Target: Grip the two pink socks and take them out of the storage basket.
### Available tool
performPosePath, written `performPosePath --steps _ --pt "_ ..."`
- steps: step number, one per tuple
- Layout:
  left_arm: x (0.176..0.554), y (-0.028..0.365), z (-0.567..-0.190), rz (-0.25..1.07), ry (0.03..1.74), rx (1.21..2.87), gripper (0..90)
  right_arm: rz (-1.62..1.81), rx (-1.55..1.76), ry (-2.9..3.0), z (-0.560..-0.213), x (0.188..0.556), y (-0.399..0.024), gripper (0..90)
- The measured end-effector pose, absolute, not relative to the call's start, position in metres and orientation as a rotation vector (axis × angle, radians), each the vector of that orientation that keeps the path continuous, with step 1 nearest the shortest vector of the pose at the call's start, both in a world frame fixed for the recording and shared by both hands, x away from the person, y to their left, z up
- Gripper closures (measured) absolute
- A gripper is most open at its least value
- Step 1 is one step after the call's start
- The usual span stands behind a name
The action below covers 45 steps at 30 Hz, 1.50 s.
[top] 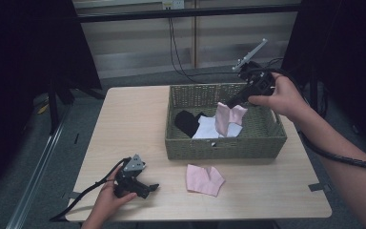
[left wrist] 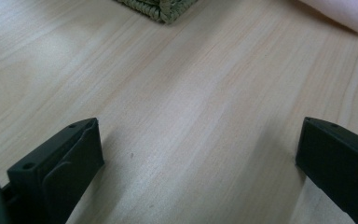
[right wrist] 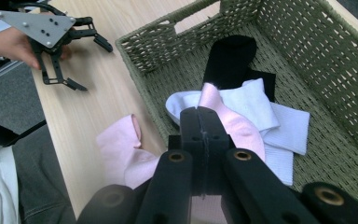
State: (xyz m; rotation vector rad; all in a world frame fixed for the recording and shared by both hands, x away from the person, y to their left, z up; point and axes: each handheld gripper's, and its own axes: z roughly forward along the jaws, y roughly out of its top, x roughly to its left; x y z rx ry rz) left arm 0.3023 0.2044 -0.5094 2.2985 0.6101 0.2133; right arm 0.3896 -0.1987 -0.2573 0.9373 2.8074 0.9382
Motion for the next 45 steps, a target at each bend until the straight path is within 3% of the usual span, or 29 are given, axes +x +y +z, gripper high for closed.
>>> performPosePath --steps 16,45 --pt "0.302 0.204 -0.509 0.213 0.61 2.299 0.0 0.988 0.828 2.833 -0.24 0.364 -0.19 90.0" --pt "0.302 0.204 -0.51 0.216 0.61 2.295 0.0 1.057 0.659 2.93 -0.263 0.326 -0.166 90.0"
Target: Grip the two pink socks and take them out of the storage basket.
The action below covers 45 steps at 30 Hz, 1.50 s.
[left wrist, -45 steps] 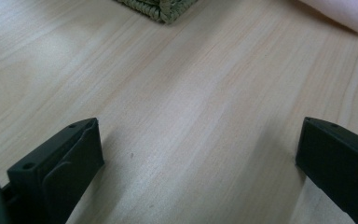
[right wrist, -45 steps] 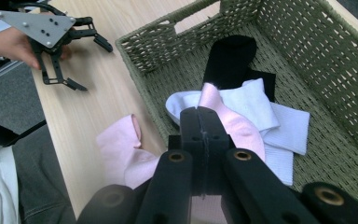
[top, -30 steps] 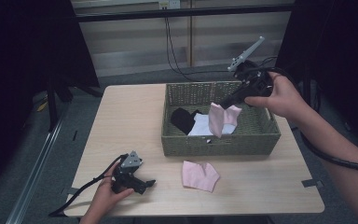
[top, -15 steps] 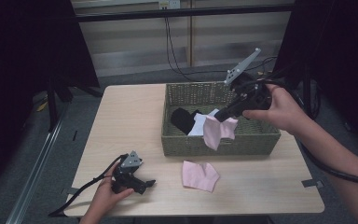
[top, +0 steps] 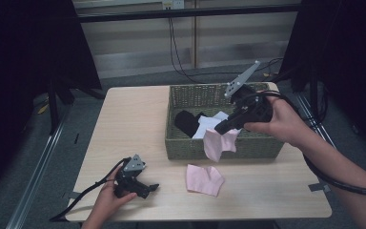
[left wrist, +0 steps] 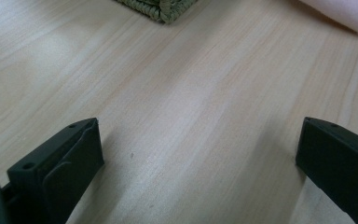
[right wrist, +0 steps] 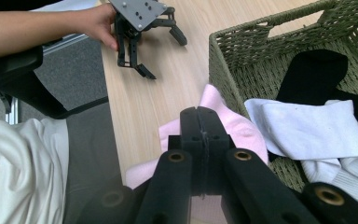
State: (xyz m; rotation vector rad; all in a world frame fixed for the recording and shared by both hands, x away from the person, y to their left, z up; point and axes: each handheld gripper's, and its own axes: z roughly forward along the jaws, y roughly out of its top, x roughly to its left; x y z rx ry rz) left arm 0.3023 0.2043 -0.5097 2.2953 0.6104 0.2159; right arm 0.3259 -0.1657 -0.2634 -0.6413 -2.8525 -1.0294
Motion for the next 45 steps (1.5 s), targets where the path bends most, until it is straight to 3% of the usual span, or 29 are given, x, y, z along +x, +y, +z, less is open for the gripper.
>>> performPosePath --steps 10,28,34,45 --pt "0.302 0.204 -0.51 0.214 0.614 2.293 0.0 -1.011 -0.635 -2.833 -0.277 0.324 -0.162 90.0" --pt "0.302 0.204 -0.51 0.21 0.614 2.291 0.0 -0.915 -0.61 -2.812 -0.331 0.326 -0.142 89.4" --pt "0.302 0.204 -0.51 0.21 0.615 2.292 0.0 -0.928 -0.593 -2.84 -0.338 0.325 -0.14 70.8" --pt "0.302 0.204 -0.51 0.211 0.615 2.296 0.0 -0.918 -0.624 -2.876 -0.339 0.32 -0.152 54.0"
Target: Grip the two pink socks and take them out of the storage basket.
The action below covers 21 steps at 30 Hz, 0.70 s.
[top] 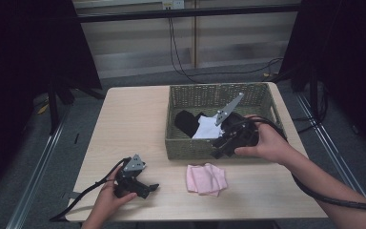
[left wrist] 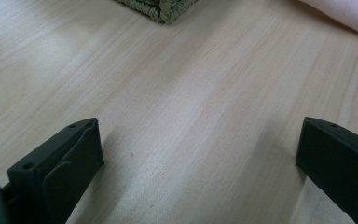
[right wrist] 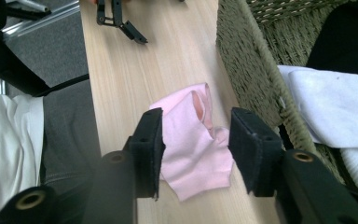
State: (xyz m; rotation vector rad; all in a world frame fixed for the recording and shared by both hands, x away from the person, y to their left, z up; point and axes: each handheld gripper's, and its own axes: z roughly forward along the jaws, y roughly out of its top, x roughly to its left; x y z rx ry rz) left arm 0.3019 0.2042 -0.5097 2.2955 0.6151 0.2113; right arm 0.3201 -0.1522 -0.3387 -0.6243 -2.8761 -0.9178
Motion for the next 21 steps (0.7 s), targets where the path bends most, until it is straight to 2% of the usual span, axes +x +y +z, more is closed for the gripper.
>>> performPosePath --steps 12,21 --pt "0.302 0.204 -0.51 0.211 0.615 2.295 0.0 -0.936 -0.679 -2.88 -0.352 0.312 -0.175 42.9" --pt "0.302 0.204 -0.51 0.21 0.614 2.291 0.0 -0.978 -0.684 -2.891 -0.365 0.308 -0.186 38.0"
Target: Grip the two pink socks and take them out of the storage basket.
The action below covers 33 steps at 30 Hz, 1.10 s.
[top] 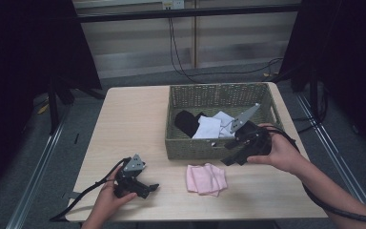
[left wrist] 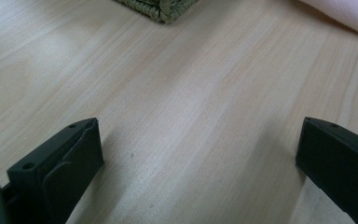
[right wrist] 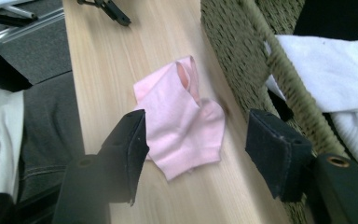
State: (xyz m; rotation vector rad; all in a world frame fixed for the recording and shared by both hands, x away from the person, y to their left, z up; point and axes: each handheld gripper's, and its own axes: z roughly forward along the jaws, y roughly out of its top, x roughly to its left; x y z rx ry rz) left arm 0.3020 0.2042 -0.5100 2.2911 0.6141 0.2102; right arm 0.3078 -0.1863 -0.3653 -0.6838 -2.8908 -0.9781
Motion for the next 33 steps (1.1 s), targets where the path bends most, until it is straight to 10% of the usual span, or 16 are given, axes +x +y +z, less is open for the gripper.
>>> performPosePath --steps 33 --pt "0.302 0.204 -0.51 0.21 0.614 2.292 0.0 -1.125 -0.84 -2.807 -0.458 0.294 -0.222 30.6"
